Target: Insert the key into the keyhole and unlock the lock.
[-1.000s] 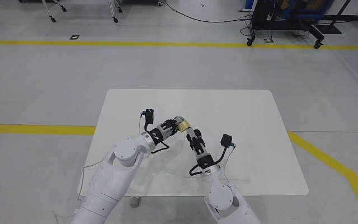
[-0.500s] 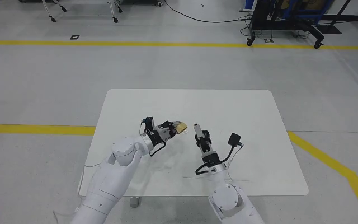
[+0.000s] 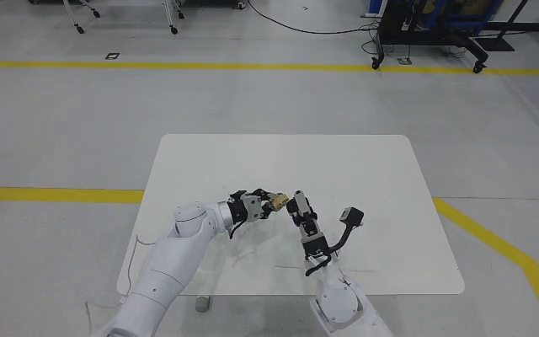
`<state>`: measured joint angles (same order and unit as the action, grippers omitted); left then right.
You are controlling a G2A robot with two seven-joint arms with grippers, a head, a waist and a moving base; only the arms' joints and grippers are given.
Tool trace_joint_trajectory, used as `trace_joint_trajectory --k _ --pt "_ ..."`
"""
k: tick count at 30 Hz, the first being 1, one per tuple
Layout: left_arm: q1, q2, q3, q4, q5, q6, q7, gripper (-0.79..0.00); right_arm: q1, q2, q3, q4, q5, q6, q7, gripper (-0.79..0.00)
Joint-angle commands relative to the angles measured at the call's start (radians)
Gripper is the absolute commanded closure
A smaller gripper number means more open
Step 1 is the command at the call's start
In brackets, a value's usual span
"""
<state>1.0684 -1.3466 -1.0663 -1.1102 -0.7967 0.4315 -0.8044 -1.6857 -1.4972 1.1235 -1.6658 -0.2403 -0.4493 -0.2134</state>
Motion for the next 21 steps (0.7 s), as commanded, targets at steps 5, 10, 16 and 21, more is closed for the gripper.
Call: trace_joint_trajectory --k 5,10,16,21 --pt "-0.002 0.001 0.006 0.003 0.004 -0.004 -0.006 0.0 -0.007 0.002 0.005 -0.022 -0.026 -0.011 -0.022 -0.785" --pt "-0.001 0.002 0.007 0.002 -0.001 -0.007 0.003 0.0 -0.038 0.006 0.013 -0.066 -0.045 -0.049 -0.039 -0.785" --pt "-0.001 0.001 0.01 0.008 -0.026 0.001 -0.012 0.0 -0.036 0.007 -0.008 -0.046 -0.04 -0.041 -0.004 -0.785" --pt "-0.002 0.001 0.015 0.017 -0.049 0.006 -0.057 0.0 0.0 0.004 -0.02 0.005 -0.006 -0.03 0.007 -0.785"
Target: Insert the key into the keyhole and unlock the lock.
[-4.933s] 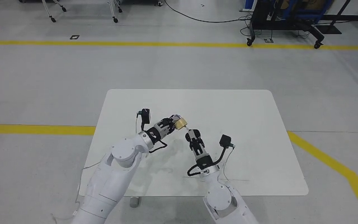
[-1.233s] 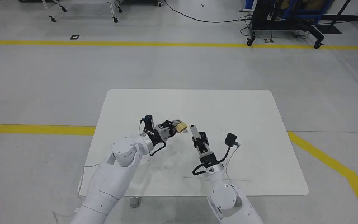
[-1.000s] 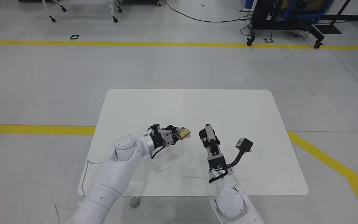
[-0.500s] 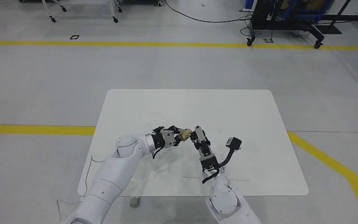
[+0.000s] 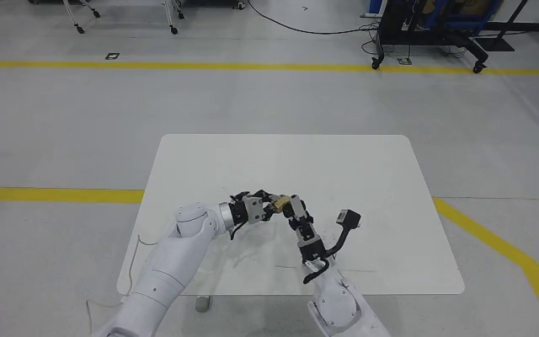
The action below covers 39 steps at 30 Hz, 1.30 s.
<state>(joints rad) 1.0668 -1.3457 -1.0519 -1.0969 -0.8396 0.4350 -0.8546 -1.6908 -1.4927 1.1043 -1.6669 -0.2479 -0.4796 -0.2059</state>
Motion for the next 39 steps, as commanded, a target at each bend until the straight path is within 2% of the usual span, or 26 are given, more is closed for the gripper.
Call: trace_joint_trajectory --k 1,6,9,11,14,16,17,19,20,23,27,35,39 --pt "-0.003 0.0 0.002 0.005 -0.004 0.003 -0.009 0.0 0.008 -0.001 -0.002 0.007 0.002 -0.001 -0.002 -0.785" --pt "-0.012 0.004 -0.003 0.0 0.033 -0.041 0.011 0.0 -0.022 0.005 0.007 -0.049 0.049 -0.036 0.025 -0.785" --pt "-0.012 0.01 -0.012 -0.022 0.082 -0.108 0.029 0.0 -0.046 0.013 0.015 -0.088 0.244 -0.038 0.148 -0.785" --pt "-0.001 0.012 -0.028 -0.032 0.07 -0.148 0.034 0.0 -0.049 0.023 0.043 -0.101 0.42 0.033 0.275 -0.785" --pt "0.012 0.014 -0.045 -0.053 0.057 -0.203 0.024 0.0 -0.034 0.036 0.103 -0.103 0.646 0.19 0.433 -0.711" --pt "0.018 0.016 -0.053 -0.063 0.062 -0.234 0.011 0.0 -0.026 0.041 0.124 -0.102 0.804 0.253 0.555 -0.683" --pt "0.022 0.017 -0.057 -0.065 0.057 -0.245 0.006 0.0 -0.021 0.044 0.14 -0.092 0.854 0.279 0.595 -0.653" --pt "0.026 0.018 -0.062 -0.07 0.054 -0.266 0.0 0.0 -0.01 0.048 0.157 -0.069 0.954 0.341 0.651 -0.437" --pt "0.027 0.018 -0.064 -0.073 0.056 -0.278 -0.001 0.0 0.0 0.05 0.166 -0.054 0.991 0.375 0.68 -0.369" --pt "0.031 0.02 -0.065 -0.091 0.079 -0.32 -0.016 0.0 0.027 0.055 0.182 -0.018 1.054 0.449 0.735 -0.345" --pt "0.036 0.024 -0.062 -0.106 0.117 -0.354 -0.027 0.0 0.048 0.059 0.181 0.005 1.062 0.491 0.769 -0.348" --pt "0.04 0.027 -0.054 -0.124 0.151 -0.362 -0.033 0.0 0.052 0.065 0.165 0.001 1.041 0.491 0.777 -0.345" --pt "0.037 0.028 -0.046 -0.13 0.179 -0.361 -0.033 0.0 0.05 0.069 0.163 -0.006 1.041 0.494 0.784 -0.308"
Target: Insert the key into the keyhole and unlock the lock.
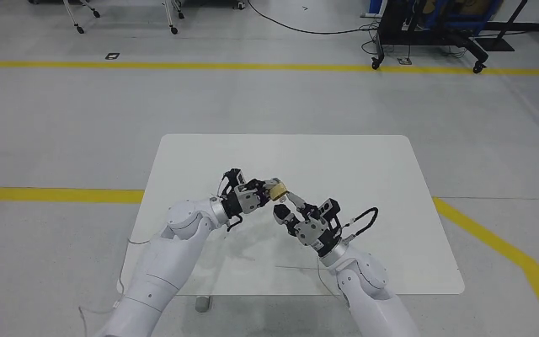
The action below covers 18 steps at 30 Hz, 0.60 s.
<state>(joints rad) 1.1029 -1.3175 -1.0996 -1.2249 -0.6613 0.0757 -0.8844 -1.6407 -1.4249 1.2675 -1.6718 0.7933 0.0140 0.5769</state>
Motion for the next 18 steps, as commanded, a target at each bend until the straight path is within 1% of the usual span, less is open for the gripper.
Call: trace_joint_trajectory --k 1,3,5,6,9,11,13,18 --pt "-0.001 0.0 0.003 -0.003 0.006 -0.002 -0.004 0.0 -0.001 0.002 -0.001 -0.002 -0.001 0.001 0.002 -0.292" --pt "-0.002 0.001 0.005 -0.003 0.01 -0.003 -0.005 0.0 -0.001 0.003 -0.002 -0.002 -0.001 0.003 0.003 -0.256" --pt "-0.002 0.001 0.006 -0.002 0.008 -0.003 -0.007 0.0 -0.001 0.005 -0.004 -0.002 0.0 0.005 0.001 -0.175" --pt "-0.002 0.001 0.005 -0.001 0.005 -0.004 -0.008 0.0 0.0 0.005 -0.005 -0.002 -0.002 0.006 0.0 -0.154" --pt "-0.003 0.001 0.005 0.001 0.0 -0.004 -0.012 0.0 0.002 0.007 -0.008 0.0 -0.001 0.009 -0.004 -0.126" --pt "-0.003 0.001 0.005 0.002 -0.006 -0.005 -0.018 0.0 0.003 0.008 -0.009 0.002 0.003 0.011 -0.008 -0.151" --pt "-0.004 0.001 0.005 0.003 -0.006 -0.005 -0.019 0.0 0.004 0.009 -0.009 0.002 0.007 0.014 -0.011 -0.222" --pt "-0.006 0.002 0.005 0.006 -0.008 -0.004 -0.02 0.0 0.003 0.014 -0.003 -0.006 0.01 0.019 -0.005 -0.299"
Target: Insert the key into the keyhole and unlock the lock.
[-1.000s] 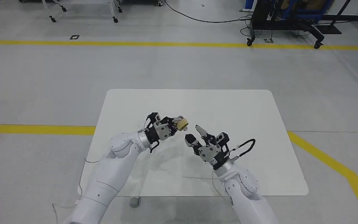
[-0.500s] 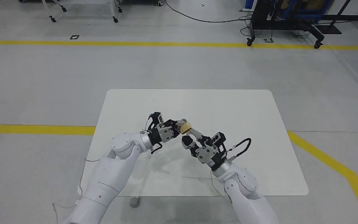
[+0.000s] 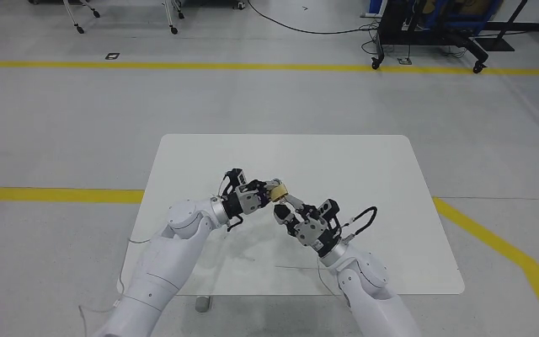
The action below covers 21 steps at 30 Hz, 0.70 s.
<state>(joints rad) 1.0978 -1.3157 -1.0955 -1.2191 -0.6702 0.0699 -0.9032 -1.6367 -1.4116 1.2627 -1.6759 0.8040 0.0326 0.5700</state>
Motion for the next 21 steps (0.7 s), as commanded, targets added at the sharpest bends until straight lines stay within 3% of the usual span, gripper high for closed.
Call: trace_joint_trajectory --k 1,7,13,15,21 --pt "-0.002 0.001 0.001 0.001 0.003 0.002 -0.001 0.0 -0.002 0.002 0.004 -0.003 -0.008 -0.002 0.002 -0.308" --pt "-0.008 0.003 0.011 -0.001 0.036 -0.004 -0.014 0.0 -0.01 0.011 0.008 -0.025 -0.07 -0.006 -0.013 -0.252" --pt "-0.007 0.003 0.015 -0.004 0.04 -0.008 -0.013 0.0 -0.014 0.016 0.003 -0.038 -0.105 -0.001 -0.038 -0.132" --pt "-0.006 0.003 0.015 -0.005 0.04 -0.01 -0.012 0.0 -0.015 0.017 0.001 -0.039 -0.107 -0.002 -0.045 -0.012" --pt "-0.002 0.005 0.016 -0.013 0.046 -0.017 -0.012 0.0 -0.014 0.021 -0.002 -0.039 -0.101 -0.002 -0.05 0.0"
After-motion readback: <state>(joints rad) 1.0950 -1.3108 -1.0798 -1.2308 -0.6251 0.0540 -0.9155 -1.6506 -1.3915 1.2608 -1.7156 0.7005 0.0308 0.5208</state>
